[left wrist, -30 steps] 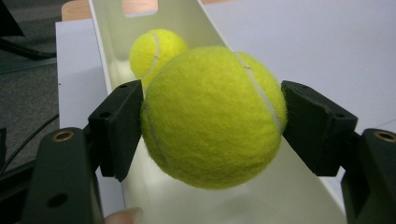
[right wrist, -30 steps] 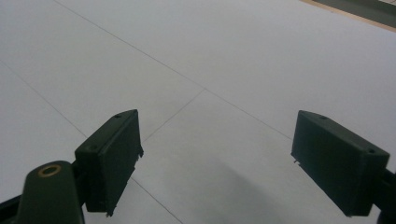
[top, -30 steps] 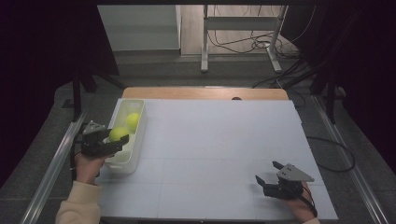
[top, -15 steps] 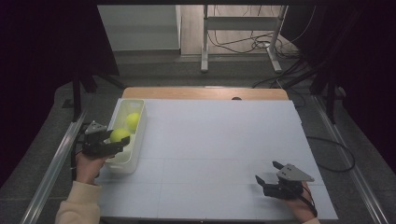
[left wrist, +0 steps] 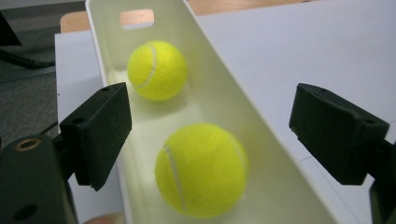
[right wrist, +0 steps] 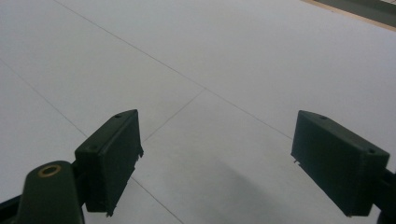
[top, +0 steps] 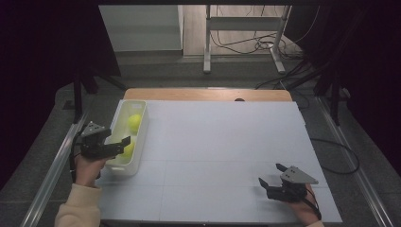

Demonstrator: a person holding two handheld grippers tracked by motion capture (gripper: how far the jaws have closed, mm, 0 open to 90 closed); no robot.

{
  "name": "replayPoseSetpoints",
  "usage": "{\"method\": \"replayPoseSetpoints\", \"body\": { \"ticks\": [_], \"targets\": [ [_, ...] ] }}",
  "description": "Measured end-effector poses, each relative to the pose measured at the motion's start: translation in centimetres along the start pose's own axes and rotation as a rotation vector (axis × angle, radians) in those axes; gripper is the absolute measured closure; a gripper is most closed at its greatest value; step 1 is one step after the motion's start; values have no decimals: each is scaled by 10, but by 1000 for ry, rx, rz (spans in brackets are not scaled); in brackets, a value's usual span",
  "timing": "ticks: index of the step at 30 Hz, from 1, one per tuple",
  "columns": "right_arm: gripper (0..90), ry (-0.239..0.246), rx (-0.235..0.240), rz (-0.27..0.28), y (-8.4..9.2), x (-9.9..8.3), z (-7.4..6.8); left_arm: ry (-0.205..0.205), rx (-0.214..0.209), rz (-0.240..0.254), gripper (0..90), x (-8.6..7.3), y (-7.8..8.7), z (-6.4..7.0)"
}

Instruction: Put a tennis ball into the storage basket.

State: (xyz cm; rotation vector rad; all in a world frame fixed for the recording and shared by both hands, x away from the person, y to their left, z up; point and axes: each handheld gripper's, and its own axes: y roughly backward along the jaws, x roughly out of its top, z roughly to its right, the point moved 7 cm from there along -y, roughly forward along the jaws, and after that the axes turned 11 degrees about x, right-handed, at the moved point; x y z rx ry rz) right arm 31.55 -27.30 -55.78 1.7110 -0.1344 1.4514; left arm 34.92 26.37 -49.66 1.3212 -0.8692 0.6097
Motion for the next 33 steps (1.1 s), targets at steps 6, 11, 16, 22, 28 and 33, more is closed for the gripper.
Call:
{"method": "replayPoseSetpoints", "body": {
  "ticks": [6, 11, 16, 22, 28, 33],
  "targets": [
    [165, -1, 0, 1, 1, 0, 0, -15, -59, 62, 133, 8, 9, 12],
    [165, 1, -1, 1, 1, 0, 0, -17, -163, 109, 134, 11, 17, 35],
    [165, 3, 1, 5, 2, 1, -1, -54, -189, 124, 135, 13, 20, 56],
    [165, 3, 6, 9, 2, 1, -2, -92, -222, 121, 135, 9, 20, 76],
    [165, 7, 15, 8, 2, 2, -5, -118, -243, 120, 138, 3, 20, 90],
    [164, 3, 23, 9, 3, 3, -8, -145, -280, 106, 140, -8, 19, 108]
  ]
}}
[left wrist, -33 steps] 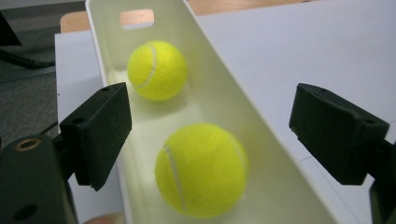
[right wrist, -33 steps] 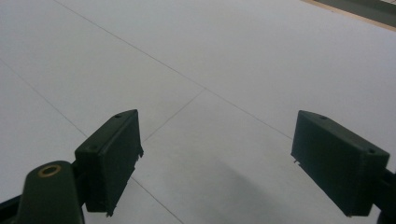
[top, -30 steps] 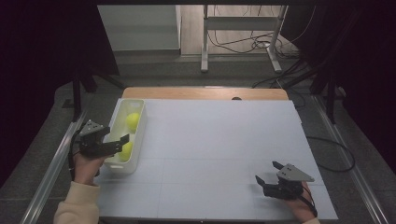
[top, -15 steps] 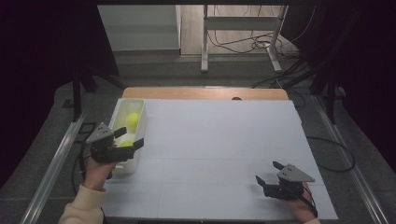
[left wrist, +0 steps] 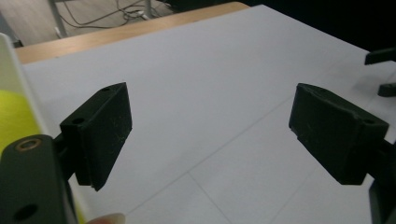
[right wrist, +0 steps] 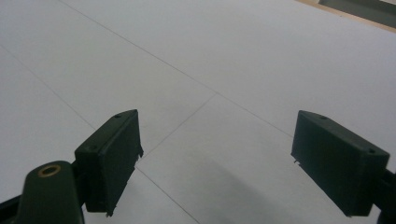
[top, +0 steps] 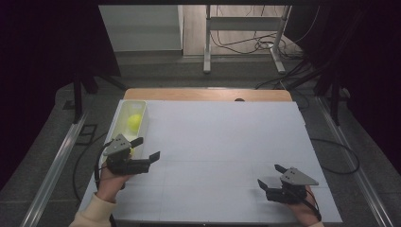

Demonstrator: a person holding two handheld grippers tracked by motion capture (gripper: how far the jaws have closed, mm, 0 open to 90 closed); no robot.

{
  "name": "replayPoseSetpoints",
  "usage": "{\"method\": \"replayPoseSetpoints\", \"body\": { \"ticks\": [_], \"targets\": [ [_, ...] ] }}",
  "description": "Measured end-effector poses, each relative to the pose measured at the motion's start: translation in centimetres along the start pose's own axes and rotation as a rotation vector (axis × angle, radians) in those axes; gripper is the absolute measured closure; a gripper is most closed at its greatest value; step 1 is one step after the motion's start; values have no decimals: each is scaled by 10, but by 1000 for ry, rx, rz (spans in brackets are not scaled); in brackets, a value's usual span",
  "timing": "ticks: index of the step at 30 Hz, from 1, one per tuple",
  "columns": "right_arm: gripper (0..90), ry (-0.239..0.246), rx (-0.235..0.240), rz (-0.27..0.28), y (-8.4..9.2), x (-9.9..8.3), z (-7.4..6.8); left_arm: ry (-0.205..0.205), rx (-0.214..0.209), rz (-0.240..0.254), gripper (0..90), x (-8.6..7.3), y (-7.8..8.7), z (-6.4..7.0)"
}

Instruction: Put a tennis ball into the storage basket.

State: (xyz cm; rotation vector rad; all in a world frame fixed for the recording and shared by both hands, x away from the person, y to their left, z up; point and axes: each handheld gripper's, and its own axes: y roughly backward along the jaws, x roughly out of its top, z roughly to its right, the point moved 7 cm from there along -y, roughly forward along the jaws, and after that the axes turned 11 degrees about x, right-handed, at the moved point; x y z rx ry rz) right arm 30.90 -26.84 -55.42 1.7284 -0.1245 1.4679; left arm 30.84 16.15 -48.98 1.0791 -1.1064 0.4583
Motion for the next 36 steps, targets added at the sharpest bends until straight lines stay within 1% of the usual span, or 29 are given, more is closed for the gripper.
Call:
{"method": "replayPoseSetpoints", "body": {
  "ticks": [2, 5, 10, 11, 13, 16, 17, 19, 21, 22, 26, 28, 31, 36],
  "targets": [
    [164, 2, 3, 3, 1, 1, -1, -21, -16, -14, 139, -4, -2, 8],
    [164, 3, 9, 8, 2, 2, -4, -42, -35, -20, 139, -10, -3, 17],
    [164, -10, 30, 14, 2, 2, -7, -63, -58, -27, 144, -20, -2, 30],
    [164, -10, 30, 14, 2, 2, -7, -63, -58, -27, 144, -20, -2, 30],
    [164, -18, 44, 21, 3, 3, -10, -70, -58, -32, 145, -26, -1, 33],
    [164, -26, 57, 24, 4, 4, -13, -66, -56, -42, 144, -37, 0, 36],
    [164, -26, 57, 24, 4, 4, -13, -66, -56, -42, 144, -37, 0, 36],
    [164, -26, 64, 24, 3, 4, -14, -75, -52, -57, 144, -45, 0, 37],
    [164, -26, 71, 18, 1, 3, -15, -64, -41, -64, 144, -53, -2, 37],
    [164, -25, 73, 15, 1, 3, -15, -65, -42, -79, 144, -60, -3, 39],
    [164, -22, 84, 11, 0, 3, -17, -77, -40, -93, 142, -64, -6, 40],
    [164, -18, 89, 8, -1, 2, -18, -83, -41, -91, 142, -64, -7, 40],
    [164, -17, 97, 6, -2, 2, -18, -82, -39, -92, 142, -64, -9, 39],
    [164, -14, 94, -2, -2, 1, -18, -80, -35, -97, 142, -65, -12, 38]
  ]
}}
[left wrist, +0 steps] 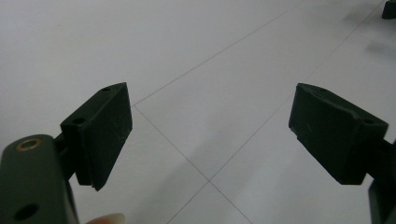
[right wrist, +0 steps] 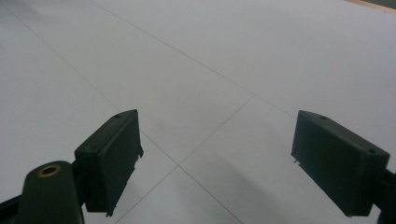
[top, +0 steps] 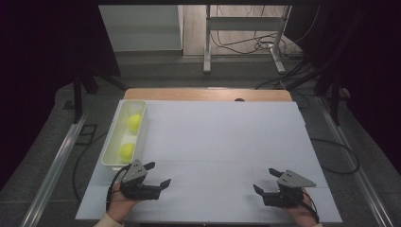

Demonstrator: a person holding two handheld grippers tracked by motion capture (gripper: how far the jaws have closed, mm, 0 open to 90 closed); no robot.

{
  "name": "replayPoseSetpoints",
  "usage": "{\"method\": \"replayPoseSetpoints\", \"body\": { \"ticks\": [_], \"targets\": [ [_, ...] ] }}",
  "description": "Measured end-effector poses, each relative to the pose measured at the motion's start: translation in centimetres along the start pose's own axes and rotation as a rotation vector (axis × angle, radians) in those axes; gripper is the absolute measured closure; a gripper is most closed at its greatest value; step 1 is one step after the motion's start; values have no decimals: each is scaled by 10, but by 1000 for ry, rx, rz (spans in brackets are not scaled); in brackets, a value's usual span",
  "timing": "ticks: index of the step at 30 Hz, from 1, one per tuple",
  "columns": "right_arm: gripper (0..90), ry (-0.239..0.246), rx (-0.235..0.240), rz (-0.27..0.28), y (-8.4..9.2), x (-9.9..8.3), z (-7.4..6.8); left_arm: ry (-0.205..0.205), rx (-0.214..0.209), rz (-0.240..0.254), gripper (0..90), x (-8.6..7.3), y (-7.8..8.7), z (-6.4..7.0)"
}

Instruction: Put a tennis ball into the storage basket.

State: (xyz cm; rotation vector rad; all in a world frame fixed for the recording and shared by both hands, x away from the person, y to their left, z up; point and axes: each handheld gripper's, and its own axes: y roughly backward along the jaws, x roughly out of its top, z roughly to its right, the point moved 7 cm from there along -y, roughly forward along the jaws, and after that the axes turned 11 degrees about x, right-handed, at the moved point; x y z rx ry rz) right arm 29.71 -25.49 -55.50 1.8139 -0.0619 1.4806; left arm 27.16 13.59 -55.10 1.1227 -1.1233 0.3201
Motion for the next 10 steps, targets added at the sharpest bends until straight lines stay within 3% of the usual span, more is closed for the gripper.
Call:
{"method": "replayPoseSetpoints", "body": {
  "ticks": [10],
  "targets": [
    [164, 5, 0, 0, 0, 0, 0, -3, 1, -5, 142, 0, -2, -1]
  ]
}}
